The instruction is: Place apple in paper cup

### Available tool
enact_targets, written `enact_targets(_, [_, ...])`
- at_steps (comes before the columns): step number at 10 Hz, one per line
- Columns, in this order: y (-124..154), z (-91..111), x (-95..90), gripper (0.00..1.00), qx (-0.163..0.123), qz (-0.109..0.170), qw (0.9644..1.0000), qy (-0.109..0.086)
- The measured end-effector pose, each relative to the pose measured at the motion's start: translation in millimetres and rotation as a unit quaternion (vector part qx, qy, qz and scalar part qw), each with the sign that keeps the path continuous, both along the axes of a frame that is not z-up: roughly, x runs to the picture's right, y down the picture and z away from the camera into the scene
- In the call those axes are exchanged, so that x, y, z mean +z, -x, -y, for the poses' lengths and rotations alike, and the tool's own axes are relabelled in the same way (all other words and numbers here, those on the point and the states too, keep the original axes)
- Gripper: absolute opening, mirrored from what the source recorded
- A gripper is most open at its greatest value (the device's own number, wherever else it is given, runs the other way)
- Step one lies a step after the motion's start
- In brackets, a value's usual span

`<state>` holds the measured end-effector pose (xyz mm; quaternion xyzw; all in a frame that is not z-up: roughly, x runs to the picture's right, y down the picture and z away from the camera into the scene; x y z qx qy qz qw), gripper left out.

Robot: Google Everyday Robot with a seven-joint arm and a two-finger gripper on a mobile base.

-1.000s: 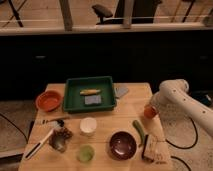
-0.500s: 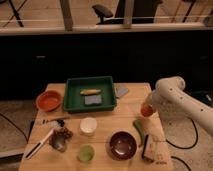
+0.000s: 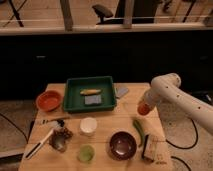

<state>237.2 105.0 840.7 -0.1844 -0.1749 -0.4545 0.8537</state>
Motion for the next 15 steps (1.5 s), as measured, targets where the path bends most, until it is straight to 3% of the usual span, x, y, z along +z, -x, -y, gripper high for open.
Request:
enact_targets(9, [65.6,19.3,-18.3,0.00,-0.049,0.024,0.9984,-0.011])
enact_targets(15, [119.1,29.9,-34.8,0.00,-0.099,0.044,0.9940,-0.013])
